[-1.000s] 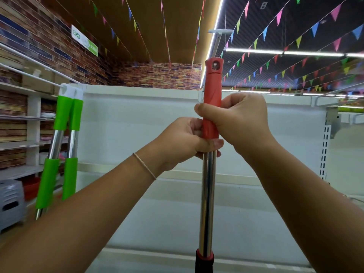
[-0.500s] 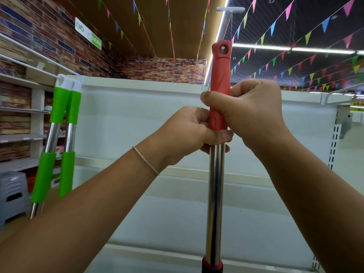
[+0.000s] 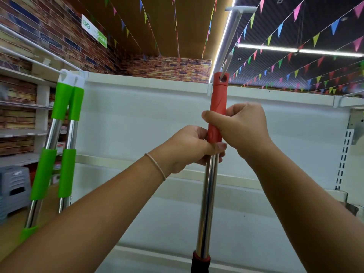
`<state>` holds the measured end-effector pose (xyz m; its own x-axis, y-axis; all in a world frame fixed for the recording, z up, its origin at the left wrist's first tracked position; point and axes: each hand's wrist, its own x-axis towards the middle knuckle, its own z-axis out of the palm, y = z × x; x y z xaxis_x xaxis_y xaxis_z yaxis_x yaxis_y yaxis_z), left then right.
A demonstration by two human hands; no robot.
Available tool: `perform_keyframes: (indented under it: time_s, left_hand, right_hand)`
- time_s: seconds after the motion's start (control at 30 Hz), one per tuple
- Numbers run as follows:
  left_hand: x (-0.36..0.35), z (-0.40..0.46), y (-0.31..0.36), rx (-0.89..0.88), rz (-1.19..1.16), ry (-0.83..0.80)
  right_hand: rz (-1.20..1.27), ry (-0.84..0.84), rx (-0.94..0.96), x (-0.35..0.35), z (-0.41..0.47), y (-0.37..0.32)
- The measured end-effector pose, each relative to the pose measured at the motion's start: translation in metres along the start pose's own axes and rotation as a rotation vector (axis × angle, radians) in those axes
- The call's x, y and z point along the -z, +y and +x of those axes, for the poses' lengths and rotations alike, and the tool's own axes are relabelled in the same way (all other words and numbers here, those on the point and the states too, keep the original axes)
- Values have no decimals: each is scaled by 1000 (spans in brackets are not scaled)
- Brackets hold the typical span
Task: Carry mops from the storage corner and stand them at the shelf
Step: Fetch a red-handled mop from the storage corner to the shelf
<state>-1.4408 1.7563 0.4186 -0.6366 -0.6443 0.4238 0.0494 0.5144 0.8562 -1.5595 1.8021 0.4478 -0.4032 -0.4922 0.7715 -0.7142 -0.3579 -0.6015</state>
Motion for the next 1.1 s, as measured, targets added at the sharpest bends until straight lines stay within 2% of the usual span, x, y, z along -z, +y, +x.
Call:
perform_keyframes:
  time_s: [0.3,0.8,1.1]
  left_hand:
    - [1,36,-33,96,-77,111]
    - [0,66,-48,110,-81,90]
    - [6,71,-58,108,-137,69]
  right_hand:
    - [-144,-29,-98,-27,27,21]
    - [-141,11,-188,-46,35,37]
    - [-221,33,-226,-54,42,37]
